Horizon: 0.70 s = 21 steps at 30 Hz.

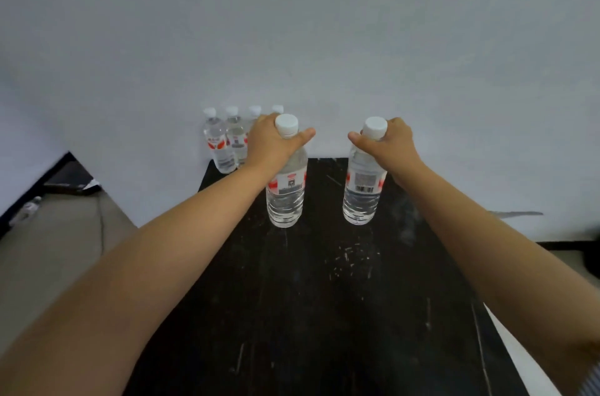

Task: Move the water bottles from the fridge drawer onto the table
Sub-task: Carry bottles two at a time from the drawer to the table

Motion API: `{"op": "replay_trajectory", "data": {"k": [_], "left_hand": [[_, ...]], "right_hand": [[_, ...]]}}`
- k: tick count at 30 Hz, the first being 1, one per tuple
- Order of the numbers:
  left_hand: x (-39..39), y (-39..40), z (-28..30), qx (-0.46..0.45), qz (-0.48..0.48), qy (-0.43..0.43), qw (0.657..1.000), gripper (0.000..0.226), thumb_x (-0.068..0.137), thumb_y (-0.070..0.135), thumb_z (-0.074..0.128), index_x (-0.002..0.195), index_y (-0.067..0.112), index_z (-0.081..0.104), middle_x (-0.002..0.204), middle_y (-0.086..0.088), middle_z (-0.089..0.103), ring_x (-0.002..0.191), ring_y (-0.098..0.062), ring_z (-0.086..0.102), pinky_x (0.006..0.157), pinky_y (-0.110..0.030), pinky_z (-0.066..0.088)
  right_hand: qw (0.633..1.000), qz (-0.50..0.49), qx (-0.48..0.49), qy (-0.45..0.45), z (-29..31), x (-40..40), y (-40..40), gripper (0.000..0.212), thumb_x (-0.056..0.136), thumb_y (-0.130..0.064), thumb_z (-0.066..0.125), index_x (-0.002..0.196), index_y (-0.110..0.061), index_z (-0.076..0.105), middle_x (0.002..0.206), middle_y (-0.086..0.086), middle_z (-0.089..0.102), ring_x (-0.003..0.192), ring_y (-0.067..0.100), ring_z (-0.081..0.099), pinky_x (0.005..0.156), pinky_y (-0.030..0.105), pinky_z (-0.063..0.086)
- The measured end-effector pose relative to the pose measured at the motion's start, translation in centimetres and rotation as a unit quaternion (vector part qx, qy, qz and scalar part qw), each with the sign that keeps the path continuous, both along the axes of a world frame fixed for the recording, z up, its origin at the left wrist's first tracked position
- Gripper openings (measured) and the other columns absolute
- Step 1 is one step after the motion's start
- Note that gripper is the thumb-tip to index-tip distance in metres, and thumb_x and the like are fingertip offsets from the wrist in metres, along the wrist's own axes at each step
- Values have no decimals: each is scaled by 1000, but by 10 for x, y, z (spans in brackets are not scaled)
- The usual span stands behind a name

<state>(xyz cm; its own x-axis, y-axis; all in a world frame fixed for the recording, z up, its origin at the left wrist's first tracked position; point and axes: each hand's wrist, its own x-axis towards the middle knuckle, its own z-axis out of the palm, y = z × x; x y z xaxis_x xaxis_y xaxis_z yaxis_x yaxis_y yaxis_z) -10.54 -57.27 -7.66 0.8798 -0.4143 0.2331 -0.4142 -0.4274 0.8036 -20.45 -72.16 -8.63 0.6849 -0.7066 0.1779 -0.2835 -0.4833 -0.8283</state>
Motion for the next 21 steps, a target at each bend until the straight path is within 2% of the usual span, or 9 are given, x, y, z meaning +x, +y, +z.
{"op": "replay_trajectory", "data": {"k": [4,8,12,15,17,18,21], "left_hand": [[62,-27,-7,63,-32,-50,996,49,78,37,72,109,2,59,114,-15,60,104,-27,57,77,-23,36],[106,-62,-11,158,-76,-81,981,50,80,39,69,114,5,55,117,-13,58,107,-27,55,79,-27,38],[143,-99,-15,299,-158,-87,937,45,81,35,69,114,6,56,117,-12,60,99,-27,57,79,-31,42],[166,-128,-28,345,-195,-72,915,42,84,32,67,116,7,56,121,-10,59,110,-27,55,86,-33,44],[178,-147,-37,360,-216,-62,905,35,85,28,66,113,9,59,122,-8,59,111,-25,55,85,-31,43],[184,-157,-41,367,-223,-56,902,31,85,26,66,111,10,62,121,-8,60,107,-24,56,84,-30,43],[202,-179,-51,383,-228,-37,894,25,85,21,66,107,9,66,116,-8,64,78,-19,55,76,-27,46]], "right_hand": [[999,-27,3,28,-4,50,-15,45,75,-37,72,95,2,62,111,23,59,102,35,60,81,38,47],[997,-21,8,70,-8,90,-34,46,78,-32,70,107,2,57,117,18,57,108,31,57,84,35,45],[994,1,4,107,-15,124,-58,40,78,-25,70,103,4,60,109,20,64,103,32,60,87,39,48],[991,23,-2,132,-28,147,-78,37,77,-26,71,101,1,62,98,16,64,95,28,59,84,38,47],[989,33,-22,144,-39,161,-90,38,76,-27,72,102,-2,61,96,11,62,93,25,57,82,35,46],[988,35,-30,147,-45,168,-97,40,75,-28,72,105,-4,60,100,11,63,96,26,58,83,36,46],[986,33,-40,159,-63,182,-117,43,75,-28,72,110,-7,58,110,12,64,103,27,58,86,35,46]]}}
